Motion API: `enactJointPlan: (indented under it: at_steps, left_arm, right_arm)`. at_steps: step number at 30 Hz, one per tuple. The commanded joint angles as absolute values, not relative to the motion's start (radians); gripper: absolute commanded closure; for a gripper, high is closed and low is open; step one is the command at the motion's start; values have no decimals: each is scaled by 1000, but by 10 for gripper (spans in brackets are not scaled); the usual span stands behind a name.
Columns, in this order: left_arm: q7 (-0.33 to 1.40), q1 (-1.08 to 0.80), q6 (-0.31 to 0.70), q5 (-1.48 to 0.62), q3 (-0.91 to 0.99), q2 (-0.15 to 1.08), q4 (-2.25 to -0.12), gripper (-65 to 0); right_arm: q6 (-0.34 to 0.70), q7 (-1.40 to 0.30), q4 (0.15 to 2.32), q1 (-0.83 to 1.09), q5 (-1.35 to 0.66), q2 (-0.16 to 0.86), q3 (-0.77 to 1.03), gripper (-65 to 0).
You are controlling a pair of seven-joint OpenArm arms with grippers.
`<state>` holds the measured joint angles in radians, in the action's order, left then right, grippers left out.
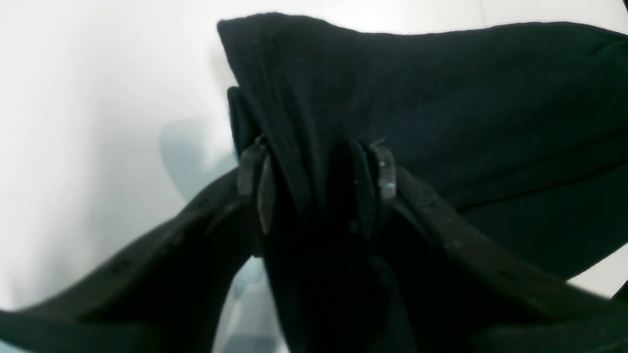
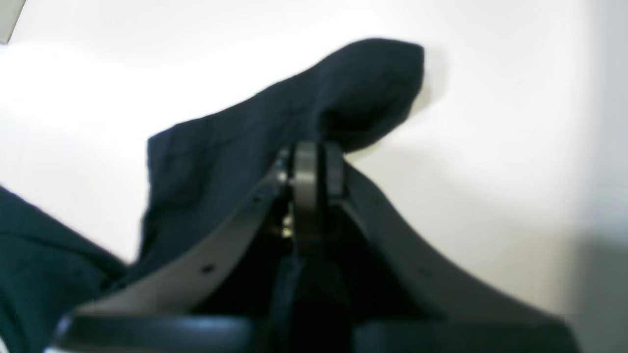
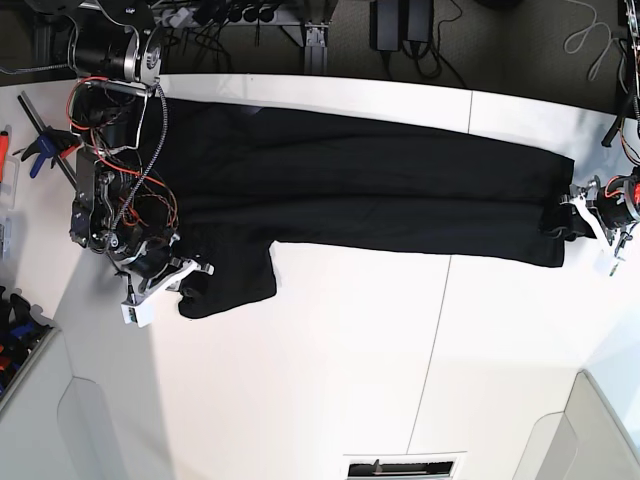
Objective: Layout the t-shirt on the table in an organized manner, then fold the t-shirt properly
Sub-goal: 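Grasp the hanging sleeve with the right gripper and fold it onto the shirt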
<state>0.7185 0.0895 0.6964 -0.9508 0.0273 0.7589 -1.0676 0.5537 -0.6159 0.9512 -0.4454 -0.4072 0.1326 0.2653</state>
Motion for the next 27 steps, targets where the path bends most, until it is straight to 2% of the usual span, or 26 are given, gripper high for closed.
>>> enactJointPlan:
  at_steps: [1,5,14,22,27]
  left_arm:
    - [708,108,698,-978,39,785,-1081,-285]
    - [735,108,698,-986,39,785,-1081,-285]
    - [903,108,698,-1183,39,809,-1081,-285]
    - [952,108,698,-1216,39,841,-1081,-285]
    - [955,107,698,-1215,39,850,-1081,-287]
  right_arm:
    - [565,-643,999,-469,-445,138,267,0]
    - [565,-802,1203,-380,-564,138,267,0]
    - [565,-858,1748,-48,-635,160,267,0]
    - [565,-857,1963,184,-667,171,271,0]
    - [565,-857,2006,267,-643,171,271,0]
